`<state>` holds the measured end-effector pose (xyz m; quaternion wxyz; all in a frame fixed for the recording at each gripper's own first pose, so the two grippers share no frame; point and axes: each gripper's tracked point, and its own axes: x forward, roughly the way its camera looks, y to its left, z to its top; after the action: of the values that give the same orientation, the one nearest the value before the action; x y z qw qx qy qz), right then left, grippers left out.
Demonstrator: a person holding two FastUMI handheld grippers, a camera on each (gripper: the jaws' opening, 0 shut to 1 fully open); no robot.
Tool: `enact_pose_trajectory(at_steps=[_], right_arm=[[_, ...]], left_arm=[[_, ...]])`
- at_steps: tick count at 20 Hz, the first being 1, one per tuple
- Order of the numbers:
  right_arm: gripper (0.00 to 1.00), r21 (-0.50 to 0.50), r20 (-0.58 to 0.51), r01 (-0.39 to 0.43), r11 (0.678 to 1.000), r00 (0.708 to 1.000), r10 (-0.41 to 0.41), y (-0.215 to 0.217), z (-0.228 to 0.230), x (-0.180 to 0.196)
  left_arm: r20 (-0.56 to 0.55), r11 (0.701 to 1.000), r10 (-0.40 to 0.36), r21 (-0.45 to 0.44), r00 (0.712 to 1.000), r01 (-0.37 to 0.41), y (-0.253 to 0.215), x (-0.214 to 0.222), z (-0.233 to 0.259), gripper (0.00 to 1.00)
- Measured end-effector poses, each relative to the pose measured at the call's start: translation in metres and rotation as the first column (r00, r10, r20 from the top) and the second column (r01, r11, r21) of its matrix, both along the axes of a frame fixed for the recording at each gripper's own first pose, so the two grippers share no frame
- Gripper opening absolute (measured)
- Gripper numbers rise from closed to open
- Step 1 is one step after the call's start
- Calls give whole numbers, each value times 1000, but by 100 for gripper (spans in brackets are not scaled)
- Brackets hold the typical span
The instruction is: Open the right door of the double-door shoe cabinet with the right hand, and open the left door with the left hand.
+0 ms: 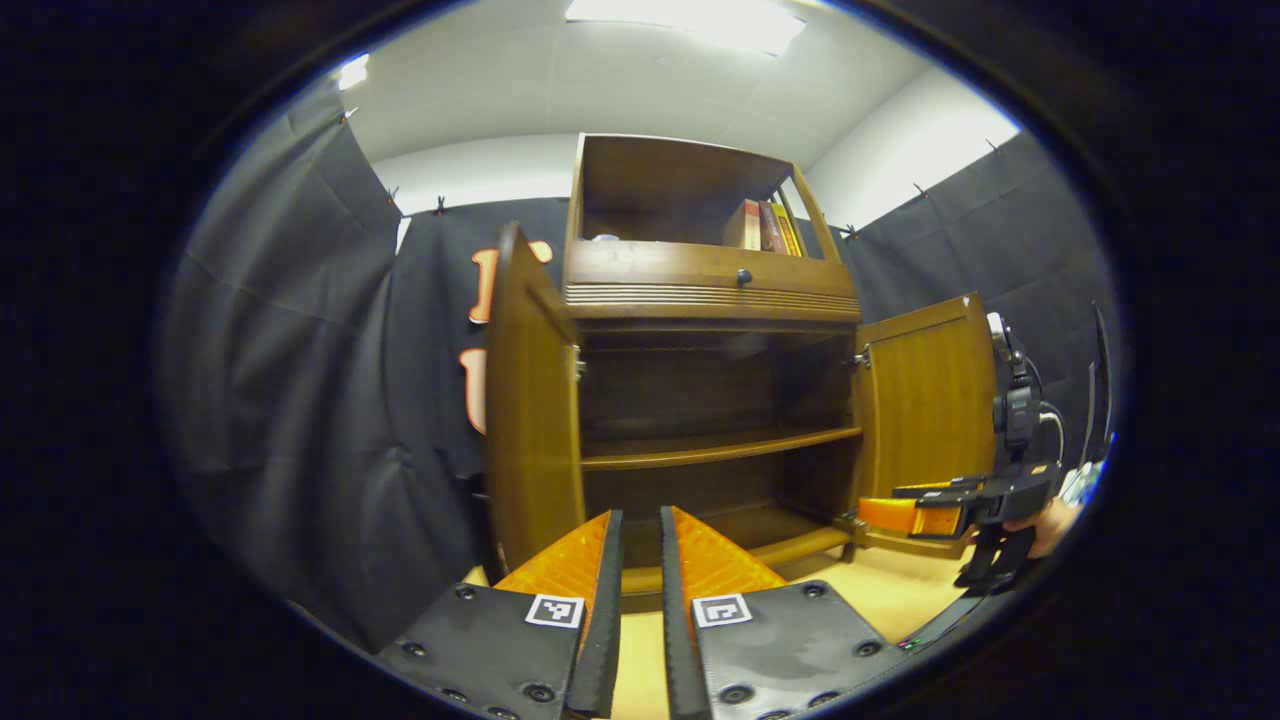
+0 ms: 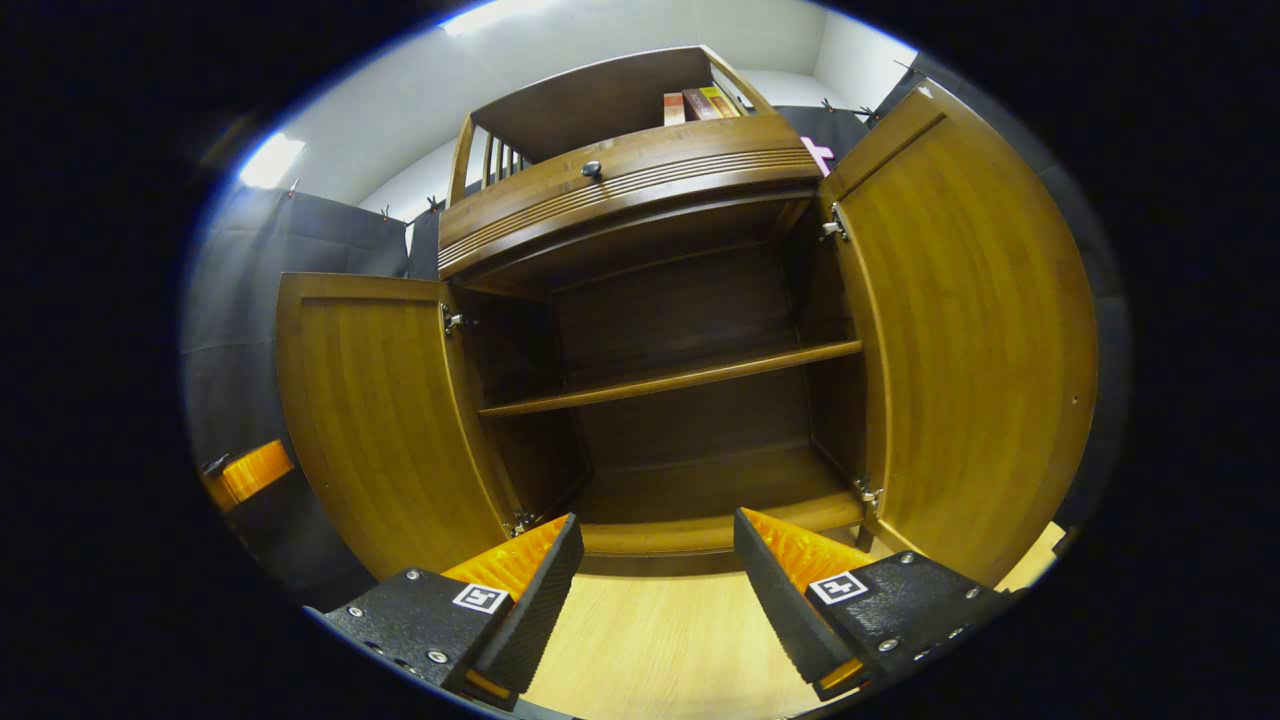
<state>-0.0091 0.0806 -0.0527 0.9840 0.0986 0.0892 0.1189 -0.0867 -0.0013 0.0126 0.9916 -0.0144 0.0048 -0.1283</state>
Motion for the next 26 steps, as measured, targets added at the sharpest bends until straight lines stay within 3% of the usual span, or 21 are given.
enact_pose_trajectory(at_steps=[3,6,9,10,11,14,15,16,19,20,21,22,24,25,26], right_arm=[[94,-48,13,33,998,999,-32,-41,7,-12],[94,-70,22,66,995,998,-65,-79,12,-28],[94,-97,25,85,992,996,-83,-104,12,-40],[94,-97,27,85,992,996,-82,-109,13,-44],[100,-100,29,82,992,996,-79,-112,15,-49],[100,-104,31,63,993,998,-60,-115,16,-57],[94,-94,28,50,994,998,-48,-112,16,-59],[100,-88,27,43,995,999,-41,-110,17,-58],[100,-80,30,25,997,999,-23,-108,17,-56],[94,-77,31,18,997,999,-16,-107,18,-54],[94,-77,31,13,997,999,-10,-106,18,-53],[100,-76,30,7,997,1000,-5,-105,18,-52],[100,-73,31,-3,997,999,5,-101,19,-50],[94,-69,33,-7,998,999,9,-99,20,-50],[94,-65,33,-11,998,999,13,-96,20,-50]], left_arm=[[-21,998,23,-49,1000,-24,-35,13,-4,26],[-30,996,48,-73,998,-50,-63,26,-13,33],[-33,995,48,-81,998,-51,-84,33,-15,46],[-28,997,40,-65,999,-42,-91,35,-18,56],[-18,998,51,-46,999,-52,-94,36,-17,66],[9,996,80,-36,997,-80,-97,38,-14,96],[13,994,97,-42,995,-96,-95,37,-13,95],[15,992,115,-47,993,-115,-94,37,-13,95],[17,989,140,-47,990,-139,-92,37,-11,95],[16,989,144,-43,989,-144,-90,37,-13,95],[16,988,149,-37,989,-149,-88,37,-13,95],[16,987,157,-31,987,-157,-87,37,-14,95],[11,985,170,-24,985,-169,-83,36,-17,95],[8,984,175,-24,984,-175,-82,36,-17,96],[4,983,180,-26,984,-179,-81,37,-18,96]])
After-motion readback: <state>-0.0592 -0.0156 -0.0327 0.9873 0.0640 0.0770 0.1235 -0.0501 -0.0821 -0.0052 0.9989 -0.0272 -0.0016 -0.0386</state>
